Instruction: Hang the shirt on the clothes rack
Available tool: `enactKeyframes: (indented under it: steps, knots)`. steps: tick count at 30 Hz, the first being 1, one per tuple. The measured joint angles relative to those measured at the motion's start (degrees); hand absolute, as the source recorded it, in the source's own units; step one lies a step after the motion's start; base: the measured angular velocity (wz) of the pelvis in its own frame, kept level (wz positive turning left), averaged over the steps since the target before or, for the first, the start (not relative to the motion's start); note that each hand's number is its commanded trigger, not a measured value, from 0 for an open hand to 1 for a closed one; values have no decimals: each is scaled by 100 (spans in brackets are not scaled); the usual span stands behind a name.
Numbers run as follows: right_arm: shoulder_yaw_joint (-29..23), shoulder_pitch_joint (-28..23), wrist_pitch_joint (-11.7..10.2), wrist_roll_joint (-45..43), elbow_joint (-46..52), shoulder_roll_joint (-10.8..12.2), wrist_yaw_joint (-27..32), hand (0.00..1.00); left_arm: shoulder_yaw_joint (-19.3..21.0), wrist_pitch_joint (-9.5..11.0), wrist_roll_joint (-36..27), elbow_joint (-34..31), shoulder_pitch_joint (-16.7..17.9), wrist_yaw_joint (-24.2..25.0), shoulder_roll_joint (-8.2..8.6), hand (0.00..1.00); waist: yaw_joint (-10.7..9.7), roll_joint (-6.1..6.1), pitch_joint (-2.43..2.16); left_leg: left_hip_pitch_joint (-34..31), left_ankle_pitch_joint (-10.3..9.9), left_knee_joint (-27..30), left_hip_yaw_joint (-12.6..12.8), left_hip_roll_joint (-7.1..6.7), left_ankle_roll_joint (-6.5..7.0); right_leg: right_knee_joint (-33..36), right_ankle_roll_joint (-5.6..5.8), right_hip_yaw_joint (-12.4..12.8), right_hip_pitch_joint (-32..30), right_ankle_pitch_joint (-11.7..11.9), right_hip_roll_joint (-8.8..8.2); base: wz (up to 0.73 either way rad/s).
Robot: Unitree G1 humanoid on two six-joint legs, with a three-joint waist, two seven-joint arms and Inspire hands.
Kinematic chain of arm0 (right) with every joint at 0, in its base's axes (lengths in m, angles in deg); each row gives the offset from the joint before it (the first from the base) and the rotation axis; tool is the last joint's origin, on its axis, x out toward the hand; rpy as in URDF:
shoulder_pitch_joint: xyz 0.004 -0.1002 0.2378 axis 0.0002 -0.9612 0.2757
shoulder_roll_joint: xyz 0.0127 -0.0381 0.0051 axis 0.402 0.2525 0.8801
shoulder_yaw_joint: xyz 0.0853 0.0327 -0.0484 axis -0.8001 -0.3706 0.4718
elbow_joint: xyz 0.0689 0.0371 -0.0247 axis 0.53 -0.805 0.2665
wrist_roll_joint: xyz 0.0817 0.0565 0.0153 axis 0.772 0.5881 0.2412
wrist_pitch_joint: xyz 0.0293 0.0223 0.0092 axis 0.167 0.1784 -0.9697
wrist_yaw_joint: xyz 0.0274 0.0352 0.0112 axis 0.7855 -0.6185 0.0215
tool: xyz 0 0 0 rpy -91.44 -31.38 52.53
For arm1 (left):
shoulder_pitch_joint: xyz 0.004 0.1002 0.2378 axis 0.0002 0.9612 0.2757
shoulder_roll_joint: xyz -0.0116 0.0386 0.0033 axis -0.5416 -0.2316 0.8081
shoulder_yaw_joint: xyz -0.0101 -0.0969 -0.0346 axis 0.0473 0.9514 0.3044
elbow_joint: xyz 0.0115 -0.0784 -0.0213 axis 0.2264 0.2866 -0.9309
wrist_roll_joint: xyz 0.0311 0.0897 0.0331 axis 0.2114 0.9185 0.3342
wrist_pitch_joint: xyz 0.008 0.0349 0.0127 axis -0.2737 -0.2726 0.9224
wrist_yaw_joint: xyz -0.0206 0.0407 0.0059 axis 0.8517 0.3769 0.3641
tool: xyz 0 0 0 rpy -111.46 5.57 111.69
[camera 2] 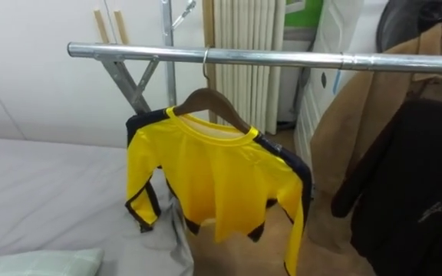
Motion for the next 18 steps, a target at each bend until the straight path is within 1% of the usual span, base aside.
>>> enactKeyframes:
  steps: [1, 2, 3, 4, 5, 6, 7, 8, 9, 10, 11, 12, 13, 14, 15, 16, 17, 18]
  knots:
    - [23, 1, 32, 0, 6, -9, -14, 0, -4, 71, 0, -102, 32, 16, 15, 0, 6, 9, -5, -106, 0, 66, -103, 6, -6, -3, -7, -154, 3, -32, -66, 69]
    - [62, 7, 44, -1, 5, -47, -14, 0, -18, 125, 2, -144, 31, 24, 46, 0, 27, 29, -10, -174, 21, 124, -177, 11, -34, -13, -12, -304, 31, -59, -75, 74]
    - [64, 10, 76, -20, 5, -69, -13, 0, -17, 134, 2, -181, 33, 34, 58, 0, 29, 33, -16, -233, 32, 173, -191, 14, -51, -12, -11, -410, 51, -85, -110, 86]
    - [32, 12, 147, -59, 1, -131, -9, 0, -17, 169, 2, -224, 51, 55, 69, 0, 29, 57, -7, -345, 81, 262, -138, 13, -89, 24, -2, -616, 54, -179, -200, 105]
    - [-24, 19, 216, -94, 0, -158, -5, 0, -18, 196, 0, -294, 20, 88, 74, 0, 24, 27, -17, -439, 180, 313, 167, 27, -74, 115, 16, -874, 49, -288, -342, 114]
    - [-88, 20, 258, -117, -1, -154, -4, 0, -7, 216, 1, -327, 0, 106, 78, 0, 20, 15, -26, -487, 233, 330, 358, 53, -64, 128, 30, -1019, 64, -334, -402, 126]
    - [-154, 25, 351, -196, -12, -151, 4, 0, -16, 268, 1, -434, -13, 147, 76, 0, 30, -19, -43, -561, 337, 362, 663, 98, -39, 96, 51, -1294, 82, -402, -519, 129]
    - [-187, 32, 419, -343, -16, -164, 14, 0, -18, 294, 2, -502, -33, 186, 81, 0, 63, -56, -52, -641, 434, 370, 850, 107, -21, 64, 61, -1583, 139, -457, -619, 127]
    - [-199, 29, 444, -412, -20, -160, 20, 0, -12, 290, 6, -536, -52, 213, 86, 0, 68, -73, -51, -682, 455, 418, 966, 116, -11, 53, 69, -1741, 173, -488, -671, 137]
    - [-243, 12, 524, -520, -28, -170, 55, 0, -13, 288, 9, -543, -118, 261, 117, 0, 66, -99, -26, -772, 390, 721, 1368, 199, 106, 37, 77, -2112, 284, -553, -752, 145]
    - [-288, -31, 609, -578, -33, -180, 108, 0, -15, 296, 6, -545, -185, 323, 180, 0, 78, -77, -42, -738, 252, 1021, 1779, 299, 272, -10, 97, -2427, 444, -586, -774, 145]
    - [-297, -33, 655, -627, -34, -179, 143, 0, -16, 303, 2, -543, -201, 348, 209, 0, 90, -64, -45, -686, 186, 1110, 1939, 343, 318, -29, 109, -2576, 515, -610, -776, 135]
    - [-318, -33, 730, -675, -34, -172, 227, 0, -27, 309, -5, -535, -230, 353, 255, 0, 95, -51, -39, -584, 80, 1197, 2207, 412, 286, -19, 118, -2869, 631, -654, -797, 135]
    - [-376, -38, 778, -667, -34, -154, 328, 0, -38, 308, -42, -532, -264, 347, 275, 0, 77, -65, -31, -496, 30, 1193, 2363, 419, 275, -21, 128, -3190, 744, -677, -829, 138]
    - [-400, -38, 778, -664, -28, -126, 373, 0, -88, 307, -73, -532, -283, 335, 270, 0, 57, -80, -32, -474, 13, 1191, 2415, 414, 261, -21, 144, -3335, 786, -689, -846, 128]
    - [-404, -6, 777, -674, -16, -75, 470, 0, -160, 307, -120, -534, -290, 287, 259, 0, 59, -91, -19, -433, -3, 1087, 2488, 394, 238, -27, 187, -3571, 877, -701, -865, 107]
    - [-415, 6, 769, -674, -14, -18, 539, 0, -179, 312, -174, -534, -268, 234, 259, 0, 104, -100, -22, -395, -3, 949, 2493, 349, 191, -15, 240, -3740, 942, -713, -890, 89]
    - [-412, 21, 767, -674, -14, 13, 554, 0, -181, 316, -225, -533, -259, 222, 260, 0, 133, -110, -25, -373, 5, 880, 2481, 314, 184, -8, 259, -3795, 968, -718, -909, 63]
